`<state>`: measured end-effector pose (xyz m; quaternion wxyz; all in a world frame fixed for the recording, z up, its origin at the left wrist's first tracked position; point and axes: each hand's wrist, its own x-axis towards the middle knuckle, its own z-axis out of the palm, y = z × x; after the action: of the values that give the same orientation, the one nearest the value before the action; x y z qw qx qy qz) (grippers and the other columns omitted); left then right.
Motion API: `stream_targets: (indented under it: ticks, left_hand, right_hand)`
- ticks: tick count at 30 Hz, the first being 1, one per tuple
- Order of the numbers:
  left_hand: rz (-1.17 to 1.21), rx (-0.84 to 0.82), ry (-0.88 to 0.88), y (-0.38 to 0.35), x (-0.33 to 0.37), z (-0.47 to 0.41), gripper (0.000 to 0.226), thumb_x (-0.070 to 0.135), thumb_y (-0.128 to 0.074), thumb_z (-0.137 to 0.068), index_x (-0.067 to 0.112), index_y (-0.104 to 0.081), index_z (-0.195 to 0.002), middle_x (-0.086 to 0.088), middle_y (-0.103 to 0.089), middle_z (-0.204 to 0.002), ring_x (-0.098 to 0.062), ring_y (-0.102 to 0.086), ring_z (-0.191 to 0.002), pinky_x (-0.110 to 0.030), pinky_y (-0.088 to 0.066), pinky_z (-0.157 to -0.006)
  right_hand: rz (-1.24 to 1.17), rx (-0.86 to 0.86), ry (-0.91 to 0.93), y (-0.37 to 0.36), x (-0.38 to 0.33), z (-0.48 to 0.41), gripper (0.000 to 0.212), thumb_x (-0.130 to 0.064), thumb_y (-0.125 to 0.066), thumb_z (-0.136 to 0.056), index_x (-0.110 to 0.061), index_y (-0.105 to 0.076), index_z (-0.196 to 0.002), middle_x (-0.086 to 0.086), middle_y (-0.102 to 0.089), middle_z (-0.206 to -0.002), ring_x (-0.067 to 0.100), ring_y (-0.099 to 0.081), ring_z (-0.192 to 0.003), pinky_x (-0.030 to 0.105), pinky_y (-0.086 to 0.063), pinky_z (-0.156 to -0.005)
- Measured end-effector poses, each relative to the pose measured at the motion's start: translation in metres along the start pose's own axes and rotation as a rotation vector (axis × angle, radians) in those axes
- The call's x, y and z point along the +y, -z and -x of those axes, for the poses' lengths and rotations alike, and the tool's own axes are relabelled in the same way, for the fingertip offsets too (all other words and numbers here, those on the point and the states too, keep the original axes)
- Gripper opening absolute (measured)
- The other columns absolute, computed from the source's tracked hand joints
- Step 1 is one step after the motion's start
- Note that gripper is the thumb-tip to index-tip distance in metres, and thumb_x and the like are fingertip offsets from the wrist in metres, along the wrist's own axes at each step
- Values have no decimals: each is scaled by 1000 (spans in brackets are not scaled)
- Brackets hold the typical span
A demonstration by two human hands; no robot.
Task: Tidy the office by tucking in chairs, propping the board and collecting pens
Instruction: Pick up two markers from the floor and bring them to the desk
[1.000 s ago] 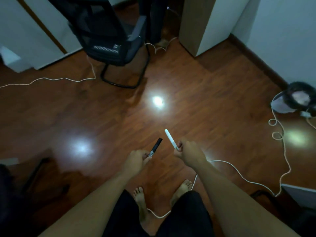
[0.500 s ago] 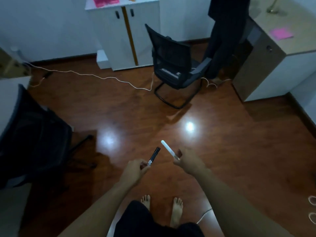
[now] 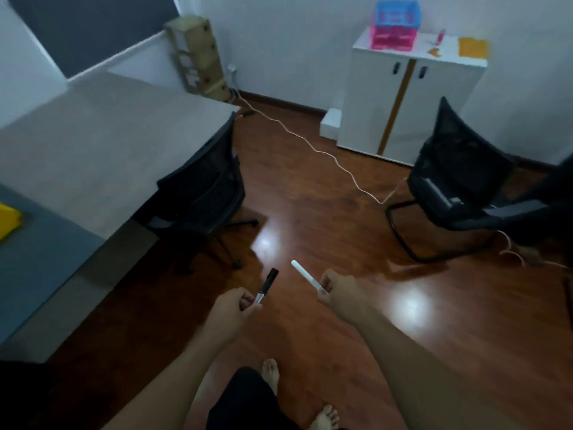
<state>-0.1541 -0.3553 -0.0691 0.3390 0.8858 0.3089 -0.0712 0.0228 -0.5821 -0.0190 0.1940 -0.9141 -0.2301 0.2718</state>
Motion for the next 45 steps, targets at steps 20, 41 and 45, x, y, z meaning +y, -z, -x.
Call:
stream_targets:
  ticks: [20, 41, 45]
  left_hand:
    - [295, 318, 416, 167, -213, 19, 13, 41, -77, -94, 29, -71, -96, 6, -74, -86, -7, -71, -79, -22, -53, -66]
    - [325, 583, 558, 372, -445, -2, 16, 39, -86, -86, 28, -75, -91, 6, -74, -83, -14, -70, -77, -36, -57, -69]
    - [357, 624, 601, 404, -479, -29, 16, 40, -86, -86, 28, -75, -89, 6, -74, -80, -14, -70, -74, -33, -53, -64]
  right_hand:
    - [177, -190, 458, -106, -284, -120, 12, -35, -71, -93, -31, -61, -97, -7, -70, -94, 12, -67, -80, 37, -59, -68]
    - [247, -278, 758, -236, -601, -241, 14, -35, -72, -86, -27, -63, -92, -2, -70, -87, 21, -66, -74, 42, -59, -66]
    - [221, -298, 810, -255, -657, -286, 14, -35, -74, -87, -25, -65, -92, 0, -72, -87, 25, -67, -79, 41, -57, -70]
